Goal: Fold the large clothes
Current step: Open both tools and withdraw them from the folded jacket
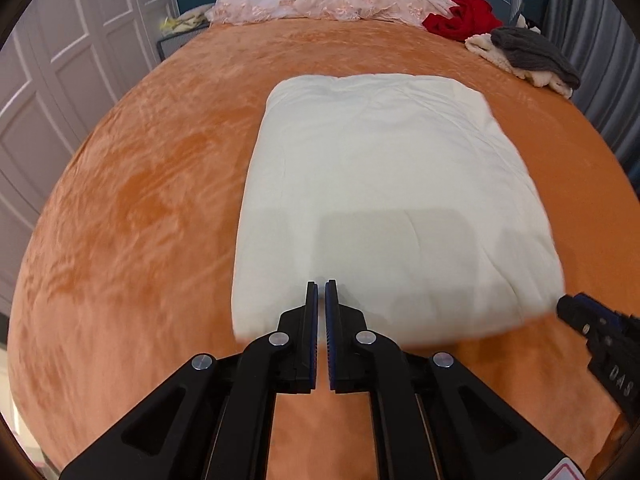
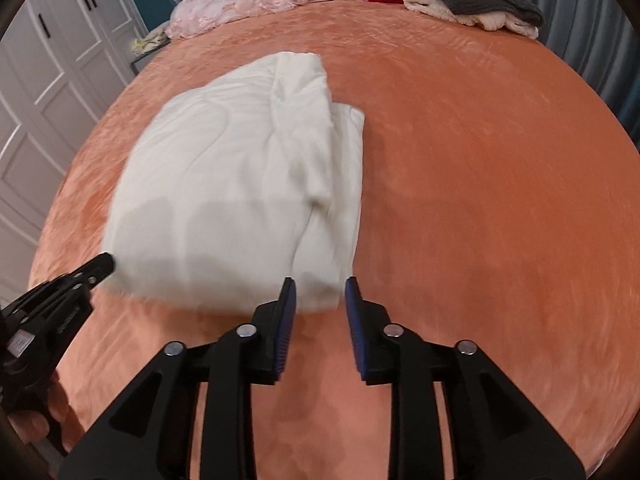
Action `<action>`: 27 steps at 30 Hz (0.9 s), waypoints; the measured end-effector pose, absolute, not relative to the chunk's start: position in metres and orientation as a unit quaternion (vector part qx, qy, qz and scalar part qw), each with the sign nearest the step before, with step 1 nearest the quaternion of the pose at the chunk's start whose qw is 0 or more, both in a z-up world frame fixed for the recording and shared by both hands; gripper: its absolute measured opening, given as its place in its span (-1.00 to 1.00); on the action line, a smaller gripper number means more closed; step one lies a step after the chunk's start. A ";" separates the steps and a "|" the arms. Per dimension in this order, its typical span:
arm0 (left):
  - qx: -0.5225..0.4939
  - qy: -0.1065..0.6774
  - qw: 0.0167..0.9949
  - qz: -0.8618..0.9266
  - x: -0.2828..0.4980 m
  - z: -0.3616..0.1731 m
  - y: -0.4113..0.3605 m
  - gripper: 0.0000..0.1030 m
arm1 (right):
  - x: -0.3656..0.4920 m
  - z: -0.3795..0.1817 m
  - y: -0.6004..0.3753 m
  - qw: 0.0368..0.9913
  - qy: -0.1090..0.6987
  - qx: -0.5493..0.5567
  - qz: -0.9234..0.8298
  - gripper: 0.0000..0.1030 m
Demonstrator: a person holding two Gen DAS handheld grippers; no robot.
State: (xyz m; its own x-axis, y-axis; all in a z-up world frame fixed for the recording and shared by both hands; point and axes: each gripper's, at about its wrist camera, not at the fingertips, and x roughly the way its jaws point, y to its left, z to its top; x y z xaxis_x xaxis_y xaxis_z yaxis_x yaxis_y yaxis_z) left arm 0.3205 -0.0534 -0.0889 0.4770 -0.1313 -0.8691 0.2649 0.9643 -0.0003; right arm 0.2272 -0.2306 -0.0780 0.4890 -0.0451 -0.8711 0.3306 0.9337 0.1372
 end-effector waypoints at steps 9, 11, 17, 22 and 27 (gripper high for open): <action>0.067 0.501 0.856 -0.110 0.248 -0.083 -0.040 -0.83 | 0.160 -0.067 -0.194 0.862 0.477 0.135 -0.108 -0.06; 0.058 0.506 0.853 -0.112 0.236 -0.086 -0.036 -0.83 | 0.149 -0.069 -0.190 0.862 0.476 0.138 -0.108 -0.06; 0.044 0.527 0.841 -0.112 0.200 -0.102 -0.030 -0.83 | 0.124 -0.073 -0.176 0.863 0.477 0.129 -0.107 -0.06; 0.044 0.537 0.835 -0.111 0.175 -0.112 -0.029 -0.83 | 0.107 -0.077 -0.170 0.863 0.477 0.120 -0.111 -0.06; 0.051 0.536 0.836 -0.106 0.159 -0.115 -0.030 -0.83 | 0.091 -0.081 -0.164 0.863 0.480 0.111 -0.115 -0.06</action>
State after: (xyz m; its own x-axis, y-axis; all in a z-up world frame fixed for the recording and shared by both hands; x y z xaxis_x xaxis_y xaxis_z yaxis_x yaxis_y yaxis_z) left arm 0.1588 -0.0295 -0.1151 0.4023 -0.1218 -0.9074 0.2320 0.9723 -0.0277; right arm 0.0906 -0.1645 -0.0815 0.5131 -0.0916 -0.8534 0.3039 0.9493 0.0809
